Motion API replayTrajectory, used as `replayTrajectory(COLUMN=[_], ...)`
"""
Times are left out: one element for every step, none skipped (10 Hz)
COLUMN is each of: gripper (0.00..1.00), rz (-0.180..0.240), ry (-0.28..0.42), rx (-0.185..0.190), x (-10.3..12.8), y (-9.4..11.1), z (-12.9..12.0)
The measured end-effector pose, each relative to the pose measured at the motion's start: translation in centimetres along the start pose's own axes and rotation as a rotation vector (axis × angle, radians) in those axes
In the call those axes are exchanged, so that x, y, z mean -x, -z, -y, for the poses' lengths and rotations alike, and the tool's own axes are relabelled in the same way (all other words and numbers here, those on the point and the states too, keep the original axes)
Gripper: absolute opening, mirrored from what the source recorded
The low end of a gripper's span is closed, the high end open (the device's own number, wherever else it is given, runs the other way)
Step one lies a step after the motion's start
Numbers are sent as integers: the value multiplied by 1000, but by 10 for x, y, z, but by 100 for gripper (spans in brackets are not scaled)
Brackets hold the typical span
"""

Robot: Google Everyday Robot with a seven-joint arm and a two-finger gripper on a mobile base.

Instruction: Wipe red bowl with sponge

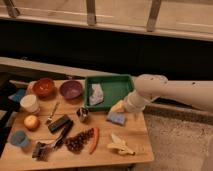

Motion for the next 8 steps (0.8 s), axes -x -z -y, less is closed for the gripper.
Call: replayTrajectory(gripper=[79,79,79,79,79,79,79,79], rz=[-1,0,0,0,8,27,45,62], ry=[7,5,3,4,3,-2,-7,-5], rx=[6,5,5,3,-3,-11,-28,-48], x=[-1,-1,-1,-1,0,5,14,23], y=[-1,-1,-1,-1,-2,-4,-7,-9], z=[-4,-3,-2,-2,-3,-5,-6,-8])
